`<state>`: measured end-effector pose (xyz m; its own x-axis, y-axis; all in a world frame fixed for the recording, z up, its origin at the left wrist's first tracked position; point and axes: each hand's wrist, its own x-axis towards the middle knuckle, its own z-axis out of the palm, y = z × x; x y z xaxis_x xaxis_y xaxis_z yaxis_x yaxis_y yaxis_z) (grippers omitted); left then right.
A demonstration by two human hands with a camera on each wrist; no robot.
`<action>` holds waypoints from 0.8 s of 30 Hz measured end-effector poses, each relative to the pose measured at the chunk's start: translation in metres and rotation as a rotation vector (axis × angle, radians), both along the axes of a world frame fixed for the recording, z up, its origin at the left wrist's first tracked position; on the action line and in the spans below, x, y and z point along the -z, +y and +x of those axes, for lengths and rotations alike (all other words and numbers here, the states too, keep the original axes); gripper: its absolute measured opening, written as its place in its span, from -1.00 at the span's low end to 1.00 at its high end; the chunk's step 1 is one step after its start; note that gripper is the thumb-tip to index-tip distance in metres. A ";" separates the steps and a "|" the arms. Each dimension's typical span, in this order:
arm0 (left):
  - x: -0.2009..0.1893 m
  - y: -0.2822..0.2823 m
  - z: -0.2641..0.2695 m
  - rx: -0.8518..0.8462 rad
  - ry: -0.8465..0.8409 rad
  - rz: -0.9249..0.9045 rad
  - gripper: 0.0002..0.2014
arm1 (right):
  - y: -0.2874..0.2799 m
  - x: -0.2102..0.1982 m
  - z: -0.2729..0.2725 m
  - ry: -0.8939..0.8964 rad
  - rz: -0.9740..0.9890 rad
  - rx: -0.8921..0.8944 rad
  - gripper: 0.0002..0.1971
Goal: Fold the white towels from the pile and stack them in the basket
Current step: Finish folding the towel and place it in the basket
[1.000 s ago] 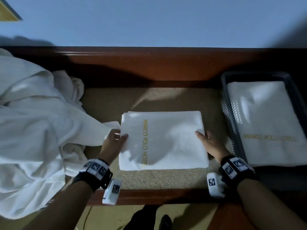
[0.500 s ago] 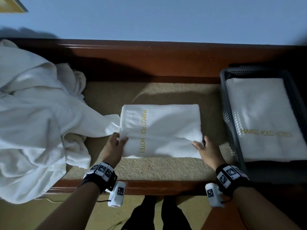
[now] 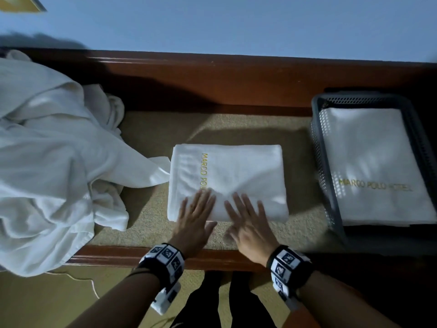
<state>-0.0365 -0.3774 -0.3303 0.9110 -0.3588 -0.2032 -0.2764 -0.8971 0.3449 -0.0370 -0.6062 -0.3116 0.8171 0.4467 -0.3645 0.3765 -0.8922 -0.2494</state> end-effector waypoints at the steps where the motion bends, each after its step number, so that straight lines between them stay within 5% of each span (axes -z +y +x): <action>1: 0.006 0.009 0.006 -0.025 -0.003 0.015 -0.28 | -0.011 0.004 0.007 -0.005 -0.034 0.046 -0.21; 9: 0.002 0.045 0.056 -0.161 -0.052 0.091 -0.32 | -0.056 -0.008 0.073 0.032 -0.142 0.330 -0.21; 17: 0.012 0.012 0.117 -0.074 0.015 0.072 -0.33 | -0.001 0.003 0.141 0.034 -0.100 0.079 -0.28; 24: 0.006 0.053 0.143 -0.167 0.071 0.110 -0.31 | -0.084 0.004 0.179 0.222 0.000 0.620 -0.27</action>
<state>0.1062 -0.3240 -0.3363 0.9379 -0.1767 -0.2984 -0.0997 -0.9615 0.2561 0.1416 -0.6901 -0.3159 0.8286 -0.0824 -0.5538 -0.2675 -0.9272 -0.2622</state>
